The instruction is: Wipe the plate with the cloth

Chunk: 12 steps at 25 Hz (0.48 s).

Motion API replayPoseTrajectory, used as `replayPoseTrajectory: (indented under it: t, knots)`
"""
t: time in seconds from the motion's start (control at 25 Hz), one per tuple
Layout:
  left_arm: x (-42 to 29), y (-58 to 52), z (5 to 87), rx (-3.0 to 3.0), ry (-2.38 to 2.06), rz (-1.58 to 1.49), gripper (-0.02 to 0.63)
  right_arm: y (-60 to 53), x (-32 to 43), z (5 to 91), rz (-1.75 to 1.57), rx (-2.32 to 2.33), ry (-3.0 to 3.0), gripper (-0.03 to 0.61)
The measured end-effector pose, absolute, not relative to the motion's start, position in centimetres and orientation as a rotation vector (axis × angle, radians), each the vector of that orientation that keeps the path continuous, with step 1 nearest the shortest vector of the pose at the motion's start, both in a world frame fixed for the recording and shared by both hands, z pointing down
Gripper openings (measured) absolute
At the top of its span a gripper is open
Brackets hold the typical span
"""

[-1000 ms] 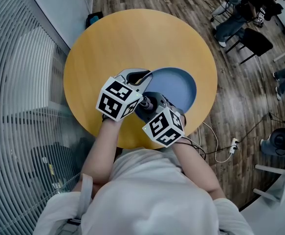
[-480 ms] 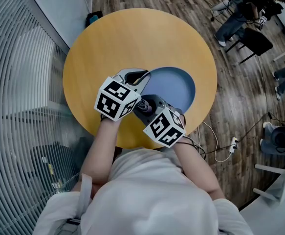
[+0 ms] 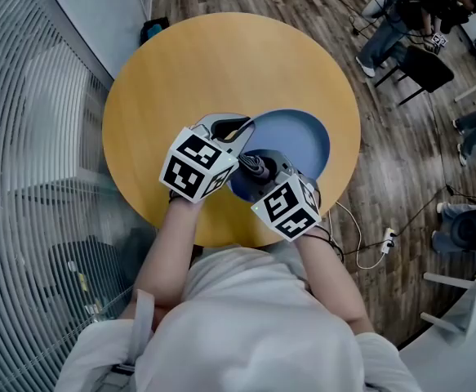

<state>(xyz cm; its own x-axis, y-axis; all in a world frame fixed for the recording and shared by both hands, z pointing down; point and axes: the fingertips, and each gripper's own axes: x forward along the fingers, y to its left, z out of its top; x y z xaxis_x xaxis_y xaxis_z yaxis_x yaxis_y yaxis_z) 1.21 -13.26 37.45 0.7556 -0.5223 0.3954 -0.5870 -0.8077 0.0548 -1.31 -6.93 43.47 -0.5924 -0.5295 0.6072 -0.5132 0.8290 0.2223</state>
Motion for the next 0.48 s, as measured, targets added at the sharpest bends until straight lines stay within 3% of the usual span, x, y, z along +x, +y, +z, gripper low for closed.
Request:
replayPoseTrajectory:
  t: [0.48]
  knots:
    - [1.3,-13.0,37.9,2.775,-0.863,0.574,0.028,-8.9,3.6,42.8,0.013,0.939,-2.287,0.089]
